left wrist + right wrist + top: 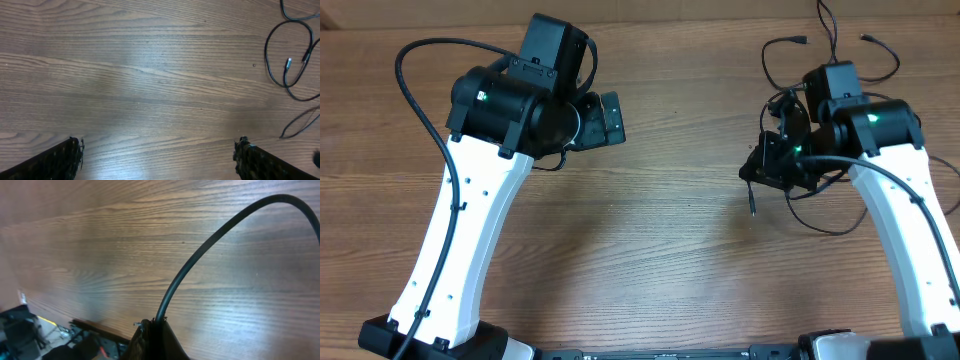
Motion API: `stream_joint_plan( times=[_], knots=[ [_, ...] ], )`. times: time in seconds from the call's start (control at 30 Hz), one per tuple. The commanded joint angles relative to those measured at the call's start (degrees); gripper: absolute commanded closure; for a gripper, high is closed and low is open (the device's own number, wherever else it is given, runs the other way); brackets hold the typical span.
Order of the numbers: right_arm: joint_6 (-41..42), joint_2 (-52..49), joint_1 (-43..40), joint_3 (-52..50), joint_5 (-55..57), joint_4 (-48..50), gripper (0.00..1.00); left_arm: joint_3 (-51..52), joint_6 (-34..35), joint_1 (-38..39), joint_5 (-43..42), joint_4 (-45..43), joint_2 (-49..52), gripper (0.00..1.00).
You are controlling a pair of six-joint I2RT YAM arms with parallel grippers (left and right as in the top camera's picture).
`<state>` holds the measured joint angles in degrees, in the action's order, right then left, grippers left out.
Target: Untangle cables
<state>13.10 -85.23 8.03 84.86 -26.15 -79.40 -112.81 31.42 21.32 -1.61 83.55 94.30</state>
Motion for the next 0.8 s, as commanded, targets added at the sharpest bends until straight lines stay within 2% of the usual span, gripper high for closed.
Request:
stream_joint_plan(
  times=[0.0, 0.17, 0.3, 0.57, 0.77],
  knots=[
    [3.3, 6.73, 0.33, 1.11, -0.92, -0.92, 0.96, -0.15, 0.5, -0.2, 0.74, -0.52, 0.57, 0.0],
    [8.2, 12.07, 0.33, 1.11, 0.96, -1.18, 0.96, -0.15, 0.52, -0.2, 0.74, -1.25, 0.57, 0.01],
    [14.36, 13.22, 0.33, 1.09, 14.95, -2.64, 0.96, -0.15, 0.52, -0.2, 0.72, -1.49, 0.57, 0.0],
    [21.24, 10.14, 0.33, 0.59, 29.83, -3.8, 0.96, -0.15, 0.5, -0.2, 0.72, -1.33, 0.59, 0.01],
    [22.03, 5.18, 0.33, -0.74, 31.04, -2.62, 0.96, -0.15, 0.5, -0.2, 0.72, -1.29, 0.59, 0.0]
  ],
)
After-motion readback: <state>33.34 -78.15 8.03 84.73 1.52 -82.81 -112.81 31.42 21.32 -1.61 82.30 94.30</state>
